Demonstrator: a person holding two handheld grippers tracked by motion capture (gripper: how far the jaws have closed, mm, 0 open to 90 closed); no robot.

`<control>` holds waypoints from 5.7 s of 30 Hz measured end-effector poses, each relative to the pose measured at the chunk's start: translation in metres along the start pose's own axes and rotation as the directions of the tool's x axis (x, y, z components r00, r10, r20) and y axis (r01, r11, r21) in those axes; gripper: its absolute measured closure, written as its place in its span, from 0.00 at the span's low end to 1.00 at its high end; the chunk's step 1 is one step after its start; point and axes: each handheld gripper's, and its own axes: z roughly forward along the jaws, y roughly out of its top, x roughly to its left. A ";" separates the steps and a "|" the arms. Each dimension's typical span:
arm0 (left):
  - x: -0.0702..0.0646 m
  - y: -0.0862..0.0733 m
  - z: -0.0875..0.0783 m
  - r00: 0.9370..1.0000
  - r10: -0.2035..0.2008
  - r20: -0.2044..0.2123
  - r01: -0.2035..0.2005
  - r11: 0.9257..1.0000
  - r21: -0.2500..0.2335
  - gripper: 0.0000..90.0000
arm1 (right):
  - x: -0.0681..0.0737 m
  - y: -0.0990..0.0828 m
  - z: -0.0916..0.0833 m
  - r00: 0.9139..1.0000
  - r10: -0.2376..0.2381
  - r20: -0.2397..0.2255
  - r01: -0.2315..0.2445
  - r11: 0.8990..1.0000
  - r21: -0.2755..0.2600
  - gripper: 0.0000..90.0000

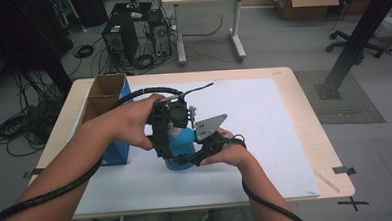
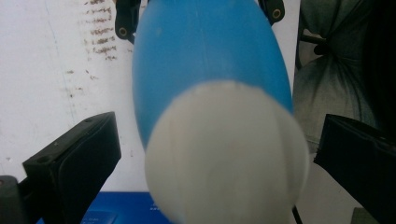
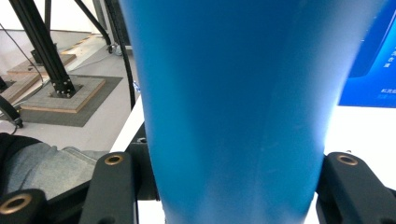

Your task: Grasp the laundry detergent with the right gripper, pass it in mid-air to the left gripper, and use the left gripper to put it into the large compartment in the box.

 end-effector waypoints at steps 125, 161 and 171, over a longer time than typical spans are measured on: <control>0.000 0.019 -0.006 0.996 -0.031 -0.089 0.039 0.996 0.082 0.42 | 0.000 0.005 0.002 0.998 0.049 0.050 -0.046 0.997 -0.060 0.28; 0.014 0.012 -0.029 0.965 -0.255 -0.068 0.260 0.962 0.085 0.42 | -0.003 0.040 -0.057 0.997 0.012 0.079 -0.027 0.980 0.197 0.01; 0.023 0.002 -0.043 0.921 -0.386 -0.058 0.388 0.921 0.043 0.42 | -0.004 0.049 -0.076 0.996 0.015 0.082 -0.040 0.950 0.309 0.01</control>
